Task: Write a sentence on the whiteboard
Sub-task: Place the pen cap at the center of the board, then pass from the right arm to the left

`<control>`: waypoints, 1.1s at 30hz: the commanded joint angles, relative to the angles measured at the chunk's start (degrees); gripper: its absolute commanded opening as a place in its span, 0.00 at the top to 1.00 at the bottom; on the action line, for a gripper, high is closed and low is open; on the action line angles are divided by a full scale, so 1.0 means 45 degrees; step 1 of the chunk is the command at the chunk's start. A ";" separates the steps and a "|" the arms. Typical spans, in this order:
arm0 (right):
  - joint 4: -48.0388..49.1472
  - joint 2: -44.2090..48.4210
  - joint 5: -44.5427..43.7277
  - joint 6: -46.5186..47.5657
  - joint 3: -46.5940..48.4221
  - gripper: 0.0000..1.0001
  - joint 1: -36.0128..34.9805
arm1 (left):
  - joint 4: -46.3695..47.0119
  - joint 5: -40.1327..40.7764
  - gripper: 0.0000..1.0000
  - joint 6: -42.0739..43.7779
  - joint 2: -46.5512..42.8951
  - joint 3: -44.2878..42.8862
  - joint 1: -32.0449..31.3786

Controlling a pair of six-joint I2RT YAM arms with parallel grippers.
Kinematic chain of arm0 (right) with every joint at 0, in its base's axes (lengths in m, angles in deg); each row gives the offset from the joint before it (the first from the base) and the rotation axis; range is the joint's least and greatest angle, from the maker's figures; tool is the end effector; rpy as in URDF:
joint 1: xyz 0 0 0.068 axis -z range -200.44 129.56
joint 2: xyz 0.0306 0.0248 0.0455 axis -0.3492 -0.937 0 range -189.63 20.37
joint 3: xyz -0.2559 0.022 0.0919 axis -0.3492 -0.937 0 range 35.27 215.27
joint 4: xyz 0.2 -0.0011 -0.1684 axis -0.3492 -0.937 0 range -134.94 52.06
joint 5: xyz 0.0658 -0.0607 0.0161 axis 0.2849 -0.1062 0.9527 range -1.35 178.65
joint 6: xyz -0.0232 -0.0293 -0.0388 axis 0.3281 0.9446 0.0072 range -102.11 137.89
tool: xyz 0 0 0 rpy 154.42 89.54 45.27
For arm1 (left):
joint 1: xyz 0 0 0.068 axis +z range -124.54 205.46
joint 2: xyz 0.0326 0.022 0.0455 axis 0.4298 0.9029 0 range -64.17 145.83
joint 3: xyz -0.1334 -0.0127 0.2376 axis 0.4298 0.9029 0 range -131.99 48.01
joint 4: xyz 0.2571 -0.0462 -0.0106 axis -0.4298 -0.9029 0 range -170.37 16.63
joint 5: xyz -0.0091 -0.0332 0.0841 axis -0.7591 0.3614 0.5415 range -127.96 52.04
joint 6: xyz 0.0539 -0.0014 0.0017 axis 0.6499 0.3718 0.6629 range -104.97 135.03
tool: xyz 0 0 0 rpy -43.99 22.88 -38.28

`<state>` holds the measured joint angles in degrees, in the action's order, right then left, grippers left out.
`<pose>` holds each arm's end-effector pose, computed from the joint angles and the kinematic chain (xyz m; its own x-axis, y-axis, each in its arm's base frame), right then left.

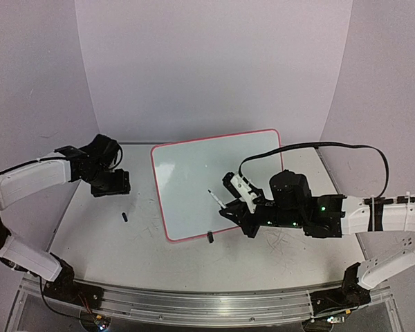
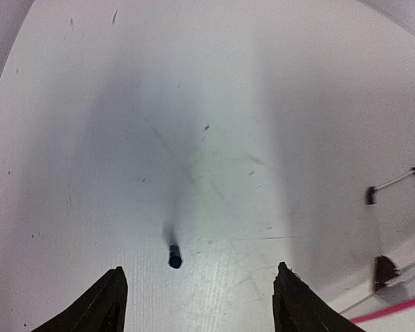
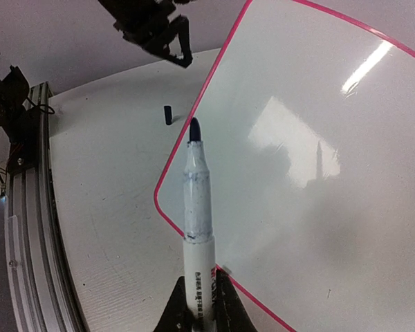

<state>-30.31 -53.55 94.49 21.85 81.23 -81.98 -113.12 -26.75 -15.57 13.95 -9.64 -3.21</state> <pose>0.1369 0.2603 0.2673 -0.1017 -0.3317 -0.9379 -0.9293 0.3681 -0.0294 0.2404 -0.1236 0.2477 -0.8519 -0.1034 -0.5135 -0.0556 0.9926 -0.1077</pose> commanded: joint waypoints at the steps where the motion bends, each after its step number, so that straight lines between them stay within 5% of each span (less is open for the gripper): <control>1: -0.1386 -0.0378 0.0107 0.2034 0.1028 1.00 -0.0036 | -0.0395 -0.2409 0.25 0.0915 -0.2045 -0.1818 0.0021; 6: -0.2951 -0.0763 0.0233 0.3979 0.1917 1.00 -0.0482 | 0.1138 -0.8731 0.23 0.0768 -0.2601 -0.2387 -0.0237; 9: -0.3058 -0.1114 0.0316 0.4582 0.2399 1.00 -0.0750 | 0.2165 -1.0331 0.22 -0.0142 -0.2278 -0.2550 -0.1151; 15: -0.3664 -0.2184 -0.0190 0.5505 0.3691 1.00 -0.1200 | 0.2870 -1.1109 0.26 -0.0864 -0.0247 -0.3154 -0.3828; 33: -0.4067 -0.2415 -0.0879 0.6158 0.4236 1.00 -0.1422 | 0.3334 -1.3410 0.69 -0.0656 0.1782 -0.2799 -0.5253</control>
<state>-48.70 -64.31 92.39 48.74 97.78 -87.91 -100.08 -84.23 -19.37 21.75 -21.55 -26.62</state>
